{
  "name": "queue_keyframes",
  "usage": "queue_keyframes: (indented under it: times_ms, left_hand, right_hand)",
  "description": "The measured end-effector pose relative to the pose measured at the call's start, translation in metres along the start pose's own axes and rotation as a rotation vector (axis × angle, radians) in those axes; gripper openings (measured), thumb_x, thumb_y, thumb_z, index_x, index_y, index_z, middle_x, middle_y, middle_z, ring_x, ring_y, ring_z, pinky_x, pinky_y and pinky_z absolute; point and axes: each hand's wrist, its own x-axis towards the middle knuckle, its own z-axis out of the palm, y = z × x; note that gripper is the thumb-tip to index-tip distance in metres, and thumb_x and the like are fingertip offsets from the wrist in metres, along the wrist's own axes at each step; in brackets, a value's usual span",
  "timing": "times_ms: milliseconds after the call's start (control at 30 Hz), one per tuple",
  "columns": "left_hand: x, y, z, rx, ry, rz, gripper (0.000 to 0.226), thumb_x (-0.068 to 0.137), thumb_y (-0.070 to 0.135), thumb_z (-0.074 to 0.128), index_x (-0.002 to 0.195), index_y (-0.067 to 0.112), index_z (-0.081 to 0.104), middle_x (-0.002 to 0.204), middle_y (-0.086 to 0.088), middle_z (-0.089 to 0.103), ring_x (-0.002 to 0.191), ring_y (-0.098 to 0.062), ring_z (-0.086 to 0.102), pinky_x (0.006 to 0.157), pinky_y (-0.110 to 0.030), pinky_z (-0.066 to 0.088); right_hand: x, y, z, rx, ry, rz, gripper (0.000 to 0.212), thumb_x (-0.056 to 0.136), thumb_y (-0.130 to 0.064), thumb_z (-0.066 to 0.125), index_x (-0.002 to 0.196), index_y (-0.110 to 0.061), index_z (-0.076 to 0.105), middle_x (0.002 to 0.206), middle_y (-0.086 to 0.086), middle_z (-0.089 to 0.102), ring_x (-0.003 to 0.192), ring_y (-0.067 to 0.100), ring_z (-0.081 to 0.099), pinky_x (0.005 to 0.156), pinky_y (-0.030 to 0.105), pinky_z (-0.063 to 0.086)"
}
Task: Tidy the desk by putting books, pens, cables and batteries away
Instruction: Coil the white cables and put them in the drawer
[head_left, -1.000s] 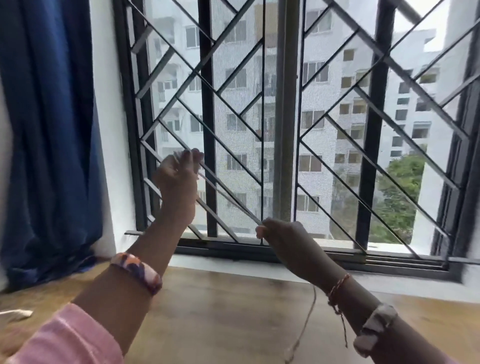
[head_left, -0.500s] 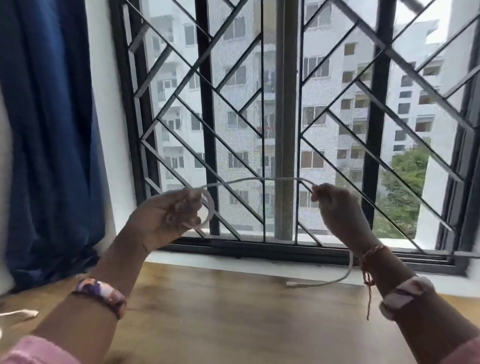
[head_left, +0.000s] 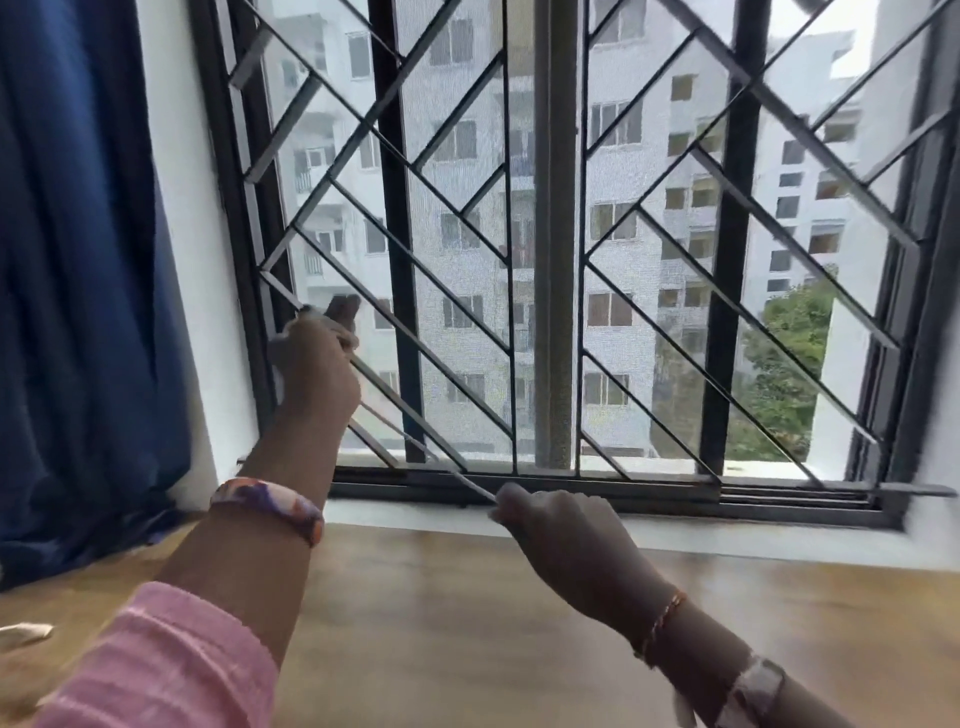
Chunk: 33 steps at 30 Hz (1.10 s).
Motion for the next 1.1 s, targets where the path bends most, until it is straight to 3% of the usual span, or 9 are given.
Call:
queue_keyframes:
  times_ms: [100,233,400,500,667,767,867,1000,1100]
  left_hand:
    - [-0.001,-0.018,-0.015,0.682,-0.256,0.351,0.024,0.095,0.004,0.039,0.073,0.007,0.048,0.062,0.001,0.066,0.061,-0.014,0.067,0.060,-0.021,0.053]
    - [-0.019,-0.022,-0.023,1.377,-0.832,0.269,0.022,0.095,0.007,0.044,0.074,0.002,0.050,0.066,-0.008,0.064,0.047,-0.007,0.061,0.057,-0.025,0.049]
    - [-0.049,-0.014,-0.019,1.074,-1.236,-0.469,0.032,0.097,0.019,0.039,0.074,0.002,0.054,0.058,-0.003,0.059,0.042,-0.010,0.051,0.052,-0.024,0.043]
    - [-0.072,-0.014,-0.013,0.782,-1.283,-0.627,0.044,0.089,0.042,0.038,0.074,0.003,0.050,0.055,-0.003,0.051,0.043,-0.009,0.047,0.047,-0.019,0.042]
    - [-0.100,-0.010,0.002,0.111,-1.123,-0.687,0.032,0.087,0.032,0.037,0.080,0.003,0.050,0.055,-0.001,0.050,0.036,-0.007,0.043,0.051,-0.018,0.045]
    - [-0.086,-0.027,0.011,-0.193,-0.694,-0.536,0.029,0.092,0.028,0.040,0.080,0.003,0.050,0.056,-0.004,0.058,0.047,-0.011,0.055,0.062,-0.022,0.051]
    - [-0.068,-0.047,0.010,-0.245,-0.362,-0.357,0.030,0.099,0.020,0.036,0.074,0.008,0.047,0.054,-0.001,0.057,0.051,-0.009,0.060,0.073,-0.027,0.052]
    - [-0.065,-0.075,-0.004,0.496,-0.456,0.281,0.024,0.097,0.012,0.041,0.073,0.013,0.045,0.065,-0.002,0.059,0.064,-0.012,0.067,0.058,-0.018,0.044]
    - [-0.058,-0.078,-0.021,1.123,-0.702,0.767,0.019,0.089,0.007,0.053,0.076,0.013,0.040,0.071,0.002,0.042,0.060,-0.013,0.048,0.055,-0.017,0.040]
  right_hand:
    - [0.007,0.017,-0.010,-0.008,0.083,0.036,0.006,0.086,-0.026,0.057,0.085,-0.029,0.052,0.058,0.000,0.065,0.046,0.024,0.061,0.043,0.023,0.024]
    - [0.019,0.043,-0.029,-0.117,0.145,0.101,0.009,0.091,-0.029,0.054,0.089,-0.023,0.060,0.062,0.003,0.065,0.051,0.030,0.063,0.044,0.025,0.031]
    - [0.021,0.067,-0.034,-0.055,0.163,0.142,0.022,0.093,-0.037,0.047,0.093,-0.021,0.061,0.066,0.006,0.066,0.054,0.031,0.062,0.047,0.026,0.036]
    - [0.023,0.068,-0.030,0.013,0.168,0.184,0.026,0.093,-0.040,0.044,0.094,-0.020,0.062,0.067,0.007,0.065,0.058,0.032,0.062,0.047,0.026,0.036]
    - [0.012,0.044,-0.006,0.376,0.061,0.241,0.013,0.093,-0.030,0.048,0.086,-0.028,0.059,0.058,-0.008,0.053,0.056,0.024,0.054,0.051,0.030,0.034]
    - [0.006,0.018,0.010,0.715,-0.035,0.268,0.015,0.087,-0.036,0.042,0.080,-0.029,0.053,0.053,-0.017,0.049,0.051,0.002,0.039,0.054,0.027,0.035]
    - [0.002,0.002,0.009,0.695,-0.092,0.229,0.014,0.088,-0.039,0.041,0.088,-0.029,0.052,0.060,-0.014,0.049,0.060,0.011,0.047,0.062,0.035,0.047]
    - [0.004,-0.001,-0.002,0.402,-0.081,0.109,0.018,0.096,-0.037,0.039,0.100,-0.026,0.053,0.088,0.001,0.066,0.083,0.029,0.061,0.066,0.036,0.048]
    - [0.010,0.009,-0.017,0.094,-0.027,0.015,0.007,0.093,-0.031,0.050,0.096,-0.028,0.055,0.081,0.003,0.068,0.074,0.028,0.065,0.053,0.031,0.039]
